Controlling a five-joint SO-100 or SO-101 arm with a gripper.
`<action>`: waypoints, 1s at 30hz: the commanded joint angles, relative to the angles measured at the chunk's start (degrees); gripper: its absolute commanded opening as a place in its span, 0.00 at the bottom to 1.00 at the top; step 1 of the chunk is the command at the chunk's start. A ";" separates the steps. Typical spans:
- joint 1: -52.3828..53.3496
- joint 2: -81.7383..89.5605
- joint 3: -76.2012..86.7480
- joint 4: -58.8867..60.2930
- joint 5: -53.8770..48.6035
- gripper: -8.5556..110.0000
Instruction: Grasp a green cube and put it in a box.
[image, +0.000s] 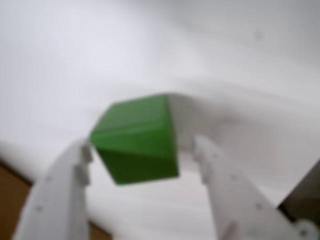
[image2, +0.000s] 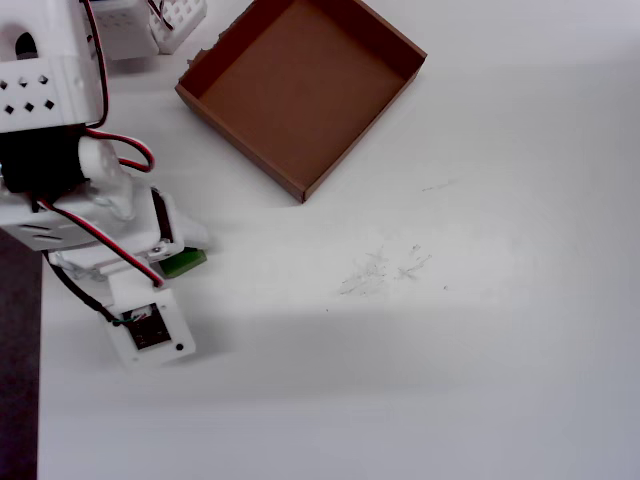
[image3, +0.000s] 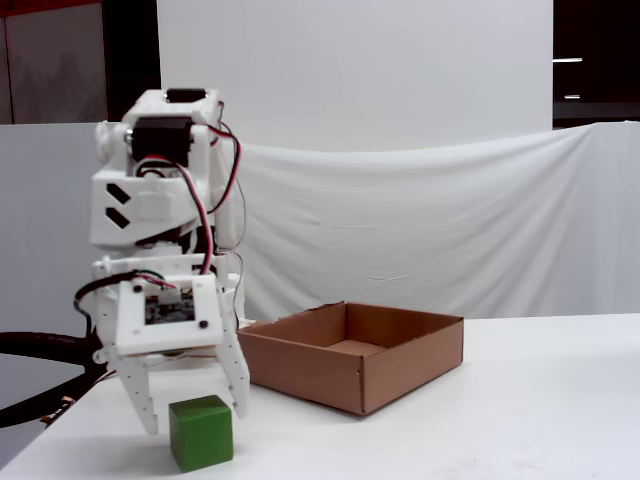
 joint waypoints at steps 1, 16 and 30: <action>-0.53 0.18 -1.05 0.18 -0.44 0.28; -0.97 -1.14 -2.55 0.88 -0.18 0.24; -1.05 -1.67 -3.69 0.88 0.35 0.22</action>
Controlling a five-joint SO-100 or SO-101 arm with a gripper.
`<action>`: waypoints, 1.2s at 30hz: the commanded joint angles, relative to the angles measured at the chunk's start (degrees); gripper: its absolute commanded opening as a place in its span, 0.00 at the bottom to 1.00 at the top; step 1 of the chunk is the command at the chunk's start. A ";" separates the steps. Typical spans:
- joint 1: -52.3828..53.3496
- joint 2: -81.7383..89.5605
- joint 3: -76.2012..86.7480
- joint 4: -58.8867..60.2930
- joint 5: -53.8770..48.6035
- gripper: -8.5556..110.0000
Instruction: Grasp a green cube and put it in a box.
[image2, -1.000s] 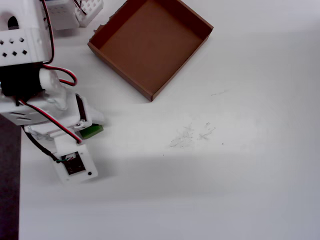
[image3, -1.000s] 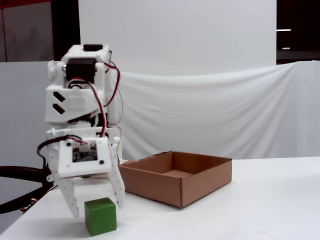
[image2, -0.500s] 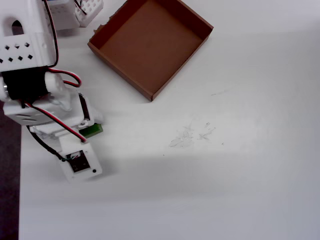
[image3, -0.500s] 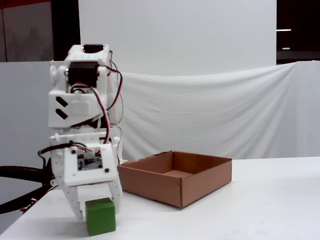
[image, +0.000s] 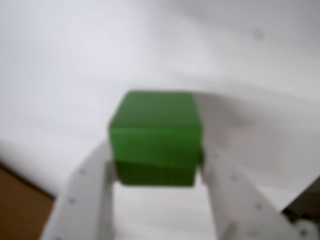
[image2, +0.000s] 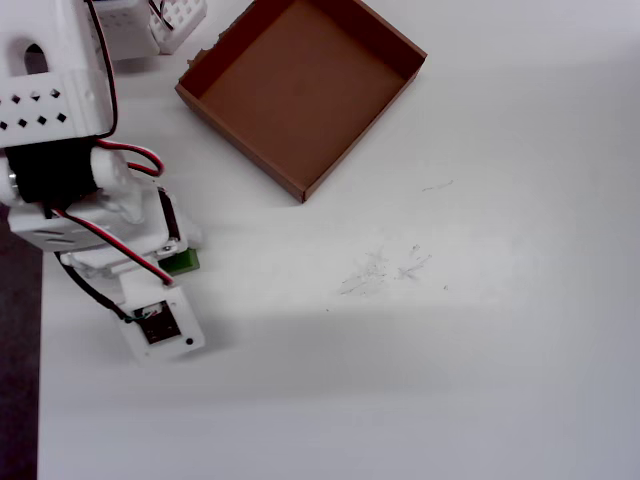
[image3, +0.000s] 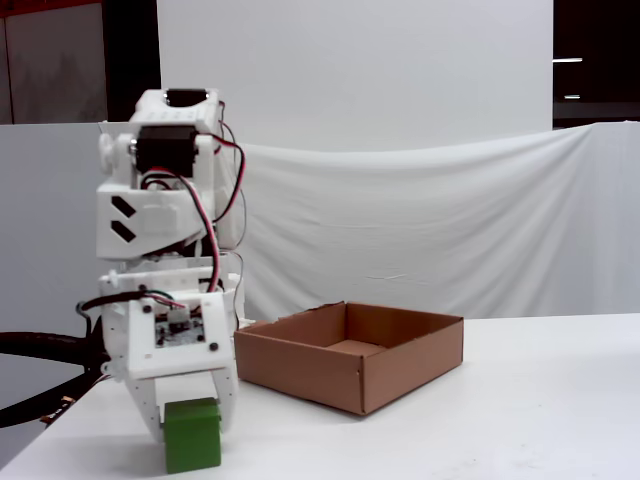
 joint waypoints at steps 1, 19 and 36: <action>-0.53 0.44 -3.52 0.44 0.18 0.22; -0.53 6.59 -9.58 14.33 2.46 0.20; -11.69 21.18 -17.05 30.59 14.06 0.20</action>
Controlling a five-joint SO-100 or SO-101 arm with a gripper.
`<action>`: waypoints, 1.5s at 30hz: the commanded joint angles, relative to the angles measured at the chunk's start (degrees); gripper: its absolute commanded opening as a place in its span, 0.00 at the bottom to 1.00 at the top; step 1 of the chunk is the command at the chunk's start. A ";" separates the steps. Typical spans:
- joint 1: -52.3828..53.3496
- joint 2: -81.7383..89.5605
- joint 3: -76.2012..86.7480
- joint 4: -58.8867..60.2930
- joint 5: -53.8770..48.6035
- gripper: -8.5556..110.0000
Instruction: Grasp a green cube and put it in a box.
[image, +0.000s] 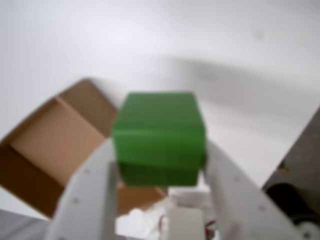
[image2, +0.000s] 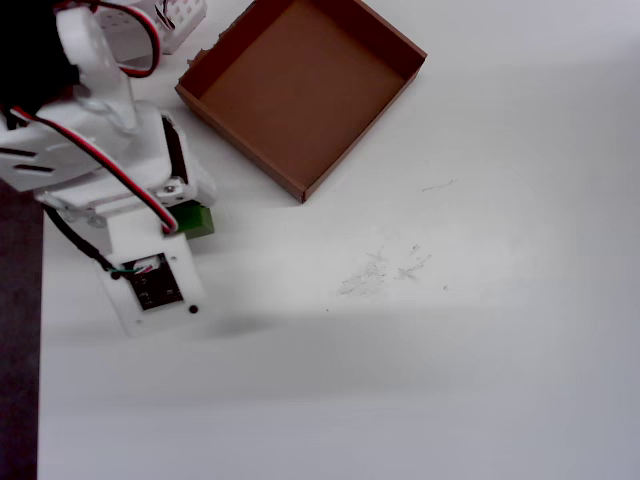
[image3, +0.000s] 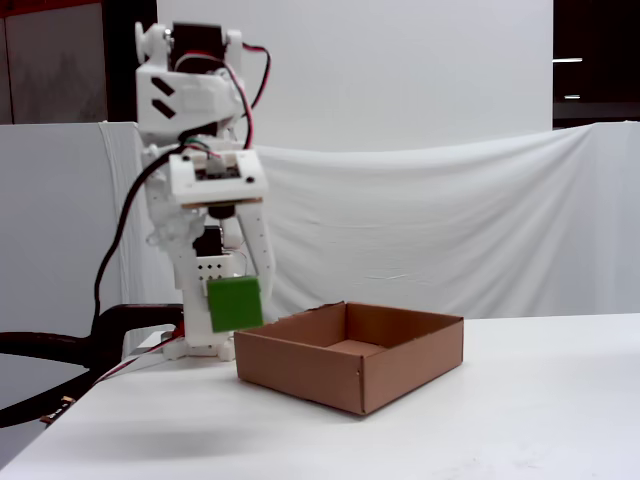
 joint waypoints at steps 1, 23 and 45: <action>-3.43 4.75 -3.08 2.11 3.16 0.20; -27.42 8.61 13.54 -0.79 20.92 0.21; -31.99 1.85 26.63 -16.17 22.94 0.22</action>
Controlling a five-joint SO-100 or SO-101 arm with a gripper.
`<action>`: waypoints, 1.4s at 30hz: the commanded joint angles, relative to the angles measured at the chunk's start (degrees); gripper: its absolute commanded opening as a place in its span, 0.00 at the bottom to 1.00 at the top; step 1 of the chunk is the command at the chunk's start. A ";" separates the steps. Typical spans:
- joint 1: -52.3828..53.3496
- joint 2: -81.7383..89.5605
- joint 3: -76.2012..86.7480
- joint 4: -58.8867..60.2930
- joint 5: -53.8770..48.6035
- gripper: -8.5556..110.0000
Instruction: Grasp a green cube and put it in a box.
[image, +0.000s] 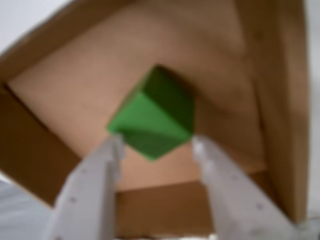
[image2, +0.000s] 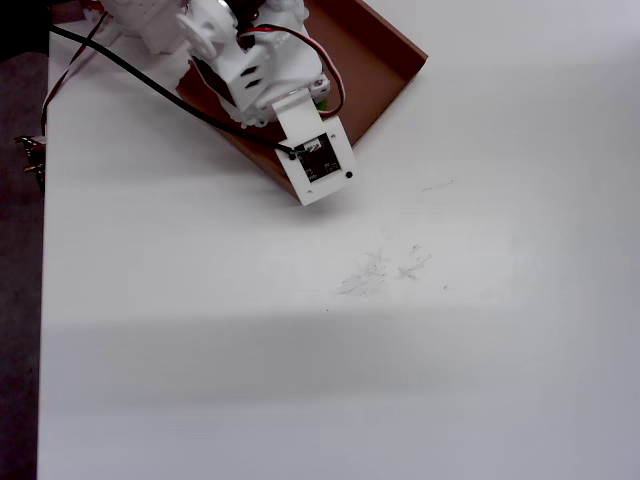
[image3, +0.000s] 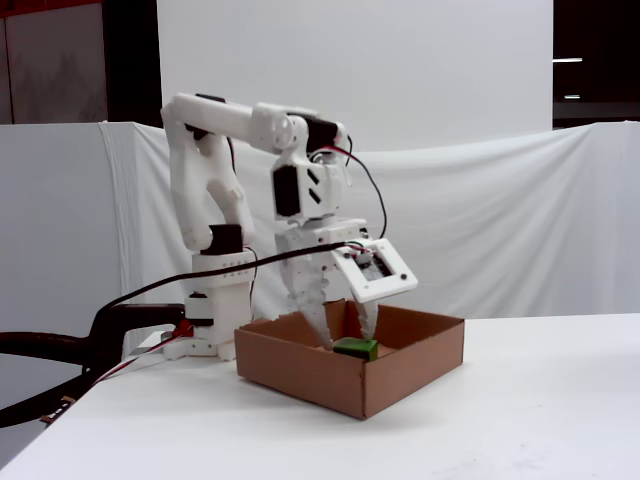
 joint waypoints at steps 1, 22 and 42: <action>-0.18 0.62 0.18 -0.70 0.18 0.23; 12.57 13.18 -8.53 10.81 -2.11 0.27; 42.01 34.45 2.72 4.39 -15.64 0.26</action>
